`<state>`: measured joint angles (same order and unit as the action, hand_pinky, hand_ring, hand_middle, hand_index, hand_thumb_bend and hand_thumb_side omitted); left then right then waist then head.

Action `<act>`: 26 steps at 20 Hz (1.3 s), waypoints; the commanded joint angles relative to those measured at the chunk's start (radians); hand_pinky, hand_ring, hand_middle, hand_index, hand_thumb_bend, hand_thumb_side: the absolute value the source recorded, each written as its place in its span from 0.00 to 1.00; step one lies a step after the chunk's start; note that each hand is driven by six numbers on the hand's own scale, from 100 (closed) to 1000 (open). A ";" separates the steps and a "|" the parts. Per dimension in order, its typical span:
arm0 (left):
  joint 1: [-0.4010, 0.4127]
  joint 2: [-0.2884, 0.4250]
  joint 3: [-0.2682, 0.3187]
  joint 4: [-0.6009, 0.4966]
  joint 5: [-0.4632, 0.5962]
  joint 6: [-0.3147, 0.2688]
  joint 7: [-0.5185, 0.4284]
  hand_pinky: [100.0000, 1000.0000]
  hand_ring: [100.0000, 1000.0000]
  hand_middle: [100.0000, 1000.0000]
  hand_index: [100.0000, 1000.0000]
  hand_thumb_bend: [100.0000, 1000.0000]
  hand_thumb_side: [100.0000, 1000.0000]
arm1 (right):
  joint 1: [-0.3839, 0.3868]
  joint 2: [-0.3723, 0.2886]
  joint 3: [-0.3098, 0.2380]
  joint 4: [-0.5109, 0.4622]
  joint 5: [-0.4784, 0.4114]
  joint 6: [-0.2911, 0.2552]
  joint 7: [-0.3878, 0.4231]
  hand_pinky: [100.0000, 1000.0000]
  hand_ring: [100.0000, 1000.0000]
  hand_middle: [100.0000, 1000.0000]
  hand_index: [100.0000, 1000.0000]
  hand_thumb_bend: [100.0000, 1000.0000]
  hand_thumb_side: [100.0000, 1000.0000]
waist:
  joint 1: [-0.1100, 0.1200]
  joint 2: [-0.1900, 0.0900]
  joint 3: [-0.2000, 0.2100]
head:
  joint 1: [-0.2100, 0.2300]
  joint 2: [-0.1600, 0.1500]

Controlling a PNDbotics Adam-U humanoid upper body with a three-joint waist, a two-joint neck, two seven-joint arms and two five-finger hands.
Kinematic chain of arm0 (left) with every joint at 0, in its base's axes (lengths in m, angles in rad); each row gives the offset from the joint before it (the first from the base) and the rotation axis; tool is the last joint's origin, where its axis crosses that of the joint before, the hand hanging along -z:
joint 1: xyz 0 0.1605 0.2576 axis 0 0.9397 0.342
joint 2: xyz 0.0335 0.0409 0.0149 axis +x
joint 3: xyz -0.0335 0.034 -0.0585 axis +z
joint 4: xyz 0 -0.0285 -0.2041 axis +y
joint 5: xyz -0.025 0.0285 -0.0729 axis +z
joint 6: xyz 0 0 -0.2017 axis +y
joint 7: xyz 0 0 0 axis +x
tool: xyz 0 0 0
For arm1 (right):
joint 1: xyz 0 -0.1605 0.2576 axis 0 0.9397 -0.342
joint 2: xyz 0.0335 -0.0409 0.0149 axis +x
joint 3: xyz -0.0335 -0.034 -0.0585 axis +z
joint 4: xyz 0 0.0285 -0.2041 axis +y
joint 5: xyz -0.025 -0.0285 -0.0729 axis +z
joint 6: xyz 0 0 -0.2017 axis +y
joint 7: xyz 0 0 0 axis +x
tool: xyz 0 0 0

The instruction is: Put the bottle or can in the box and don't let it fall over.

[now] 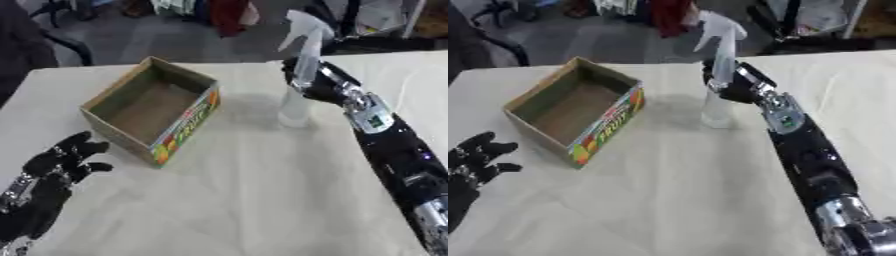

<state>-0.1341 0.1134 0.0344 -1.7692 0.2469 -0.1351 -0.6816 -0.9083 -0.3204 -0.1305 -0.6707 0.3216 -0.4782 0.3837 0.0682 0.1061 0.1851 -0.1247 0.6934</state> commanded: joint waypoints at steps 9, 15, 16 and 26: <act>-0.016 0.004 0.001 -0.018 0.006 0.001 -0.001 0.76 0.92 0.72 0.93 0.07 0.91 | -0.008 -0.011 -0.009 0.005 0.019 -0.015 -0.032 0.53 0.55 0.44 0.50 0.00 0.37 | 0.002 -0.004 0.000 | -0.001 -0.013; -0.017 0.003 0.001 -0.018 0.007 0.002 0.001 0.75 0.92 0.72 0.93 0.07 0.91 | -0.008 -0.007 -0.022 -0.012 -0.059 -0.005 -0.098 0.28 0.31 0.18 0.21 0.00 0.41 | 0.001 -0.004 0.001 | -0.002 -0.015; -0.016 0.003 0.001 -0.018 0.007 0.003 0.001 0.75 0.92 0.72 0.93 0.07 0.91 | -0.009 -0.007 -0.022 -0.019 -0.081 0.003 -0.114 0.27 0.30 0.17 0.20 0.00 0.41 | 0.001 -0.004 0.001 | -0.002 -0.014; -0.014 0.006 0.001 -0.013 0.003 0.004 0.002 0.75 0.92 0.72 0.93 0.07 0.91 | -0.044 -0.023 0.014 -0.122 -0.242 0.052 -0.085 0.20 0.22 0.12 0.13 0.00 0.41 | -0.002 -0.009 0.007 | -0.007 -0.012</act>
<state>-0.1401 0.1128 0.0344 -1.7691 0.2491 -0.1330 -0.6795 -0.9214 -0.3160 -0.1207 -0.7557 0.1009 -0.4287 0.2891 0.0678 0.1113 0.1914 -0.1282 0.6917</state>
